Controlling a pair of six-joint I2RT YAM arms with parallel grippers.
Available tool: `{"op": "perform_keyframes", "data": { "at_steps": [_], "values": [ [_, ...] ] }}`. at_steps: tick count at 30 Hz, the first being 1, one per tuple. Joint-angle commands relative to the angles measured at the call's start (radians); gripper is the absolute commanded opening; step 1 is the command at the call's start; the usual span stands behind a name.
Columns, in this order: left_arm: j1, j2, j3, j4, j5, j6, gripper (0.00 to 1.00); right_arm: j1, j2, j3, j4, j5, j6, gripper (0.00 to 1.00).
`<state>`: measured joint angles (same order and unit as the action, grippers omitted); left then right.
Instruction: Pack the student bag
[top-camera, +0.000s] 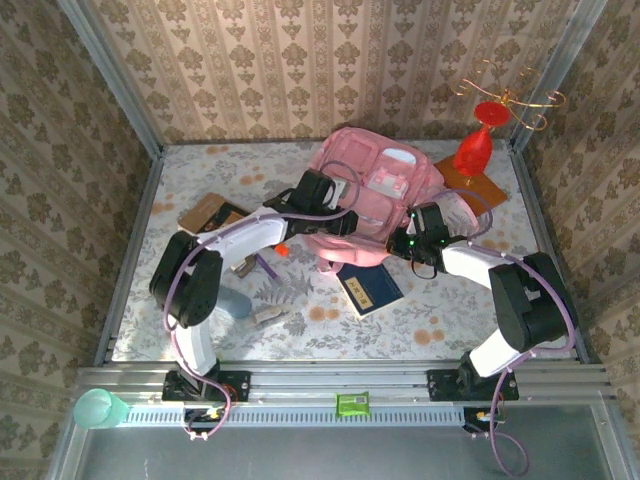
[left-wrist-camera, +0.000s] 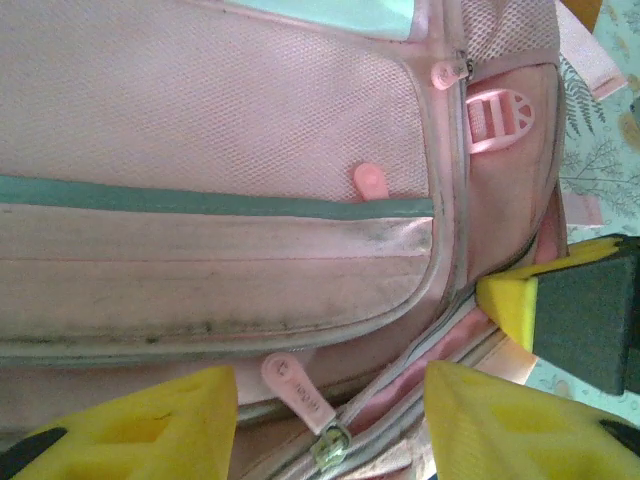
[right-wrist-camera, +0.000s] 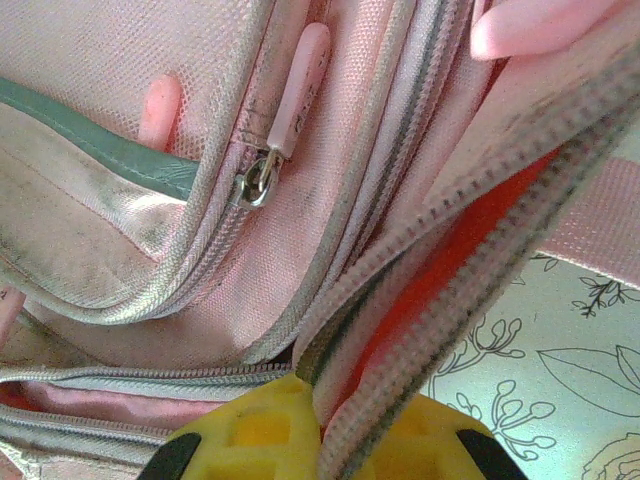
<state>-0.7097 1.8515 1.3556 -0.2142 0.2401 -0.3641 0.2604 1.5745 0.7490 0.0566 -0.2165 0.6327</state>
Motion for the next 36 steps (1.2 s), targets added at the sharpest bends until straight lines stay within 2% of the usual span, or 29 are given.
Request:
{"op": "perform_keyframes", "data": {
  "at_steps": [1,6,15,22,31,36],
  "values": [
    [0.021,0.06,0.05,-0.089,0.089,-0.028,0.54,0.006,0.008,0.018,0.029,0.011,-0.014,0.0],
    [0.023,0.117,0.086,-0.142,0.116,-0.036,0.52,0.008,0.014,0.016,0.035,0.006,-0.013,0.0],
    [0.025,0.193,0.121,-0.108,0.276,-0.073,0.44,0.008,0.036,0.016,0.045,-0.003,-0.005,0.0],
    [0.036,0.225,0.133,-0.11,0.302,-0.073,0.34,0.009,0.032,0.013,0.037,0.005,-0.01,0.0],
    [0.046,0.271,0.149,-0.122,0.384,-0.054,0.35,0.008,0.047,0.018,0.04,0.003,-0.008,0.0],
    [0.041,0.297,0.173,-0.153,0.396,-0.024,0.28,0.009,0.047,0.016,0.038,0.007,-0.01,0.0]
  ]
}}
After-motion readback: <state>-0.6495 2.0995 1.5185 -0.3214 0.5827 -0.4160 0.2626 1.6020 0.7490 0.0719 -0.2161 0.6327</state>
